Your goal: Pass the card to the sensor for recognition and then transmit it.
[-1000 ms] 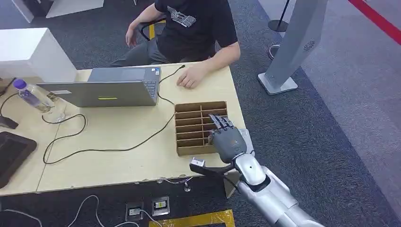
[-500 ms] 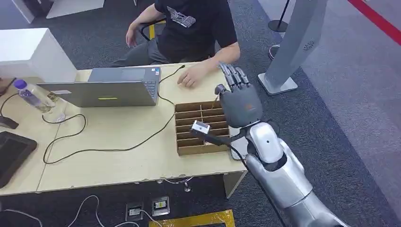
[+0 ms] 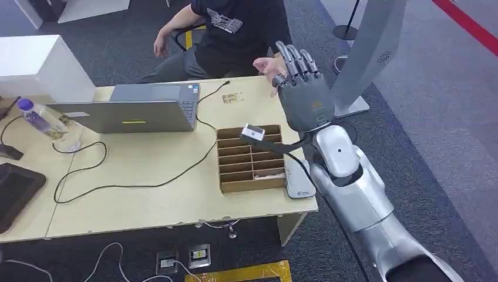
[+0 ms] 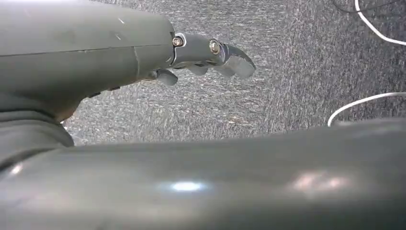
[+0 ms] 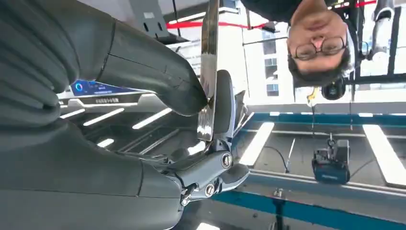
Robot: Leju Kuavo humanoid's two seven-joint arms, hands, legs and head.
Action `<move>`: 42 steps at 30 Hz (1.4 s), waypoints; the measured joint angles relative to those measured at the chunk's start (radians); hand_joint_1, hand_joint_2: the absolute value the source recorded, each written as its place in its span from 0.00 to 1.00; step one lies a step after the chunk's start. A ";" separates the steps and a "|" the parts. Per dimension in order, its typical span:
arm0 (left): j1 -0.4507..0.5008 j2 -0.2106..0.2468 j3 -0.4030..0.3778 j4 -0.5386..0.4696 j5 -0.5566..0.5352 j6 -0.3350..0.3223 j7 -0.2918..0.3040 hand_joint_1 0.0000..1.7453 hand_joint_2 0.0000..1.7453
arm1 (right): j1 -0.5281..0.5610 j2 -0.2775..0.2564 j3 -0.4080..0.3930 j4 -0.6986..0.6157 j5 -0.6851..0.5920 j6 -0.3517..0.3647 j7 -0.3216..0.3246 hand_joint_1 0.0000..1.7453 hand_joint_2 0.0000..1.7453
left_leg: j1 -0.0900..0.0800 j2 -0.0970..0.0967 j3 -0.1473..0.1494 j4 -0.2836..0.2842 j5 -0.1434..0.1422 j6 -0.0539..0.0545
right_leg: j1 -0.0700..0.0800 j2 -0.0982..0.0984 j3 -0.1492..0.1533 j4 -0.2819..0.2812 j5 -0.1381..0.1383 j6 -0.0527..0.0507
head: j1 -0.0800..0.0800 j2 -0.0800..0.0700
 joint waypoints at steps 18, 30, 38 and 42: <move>-0.004 -0.002 0.000 0.000 0.003 0.000 0.000 0.00 0.00 | -0.112 0.070 0.028 0.279 0.003 -0.036 -0.008 1.00 1.00 | 0.000 -0.001 0.000 0.000 0.000 0.000 | 0.000 -0.002 0.000 0.000 0.000 0.000 | 0.000 0.000; -0.020 -0.007 -0.012 0.000 0.003 0.007 0.010 0.00 0.00 | -0.221 0.117 0.053 0.450 0.037 -0.045 -0.011 0.77 1.00 | 0.000 -0.001 -0.001 0.000 0.000 0.000 | 0.000 -0.002 -0.001 0.000 0.000 0.000 | 0.000 0.000; -0.031 -0.011 -0.024 0.000 -0.005 0.005 0.036 0.00 0.00 | -0.254 0.134 0.071 0.575 0.040 -0.083 0.002 0.00 0.00 | 0.000 -0.001 -0.001 0.000 0.000 0.000 | 0.000 -0.001 -0.001 0.000 0.000 0.000 | 0.000 0.000; -0.032 -0.011 -0.025 0.000 -0.004 0.001 0.037 0.00 0.00 | -0.258 0.130 0.074 0.610 0.028 -0.094 -0.008 0.00 0.00 | 0.000 -0.001 0.000 0.001 0.000 0.000 | 0.000 -0.001 -0.002 0.000 0.000 0.000 | 0.000 0.000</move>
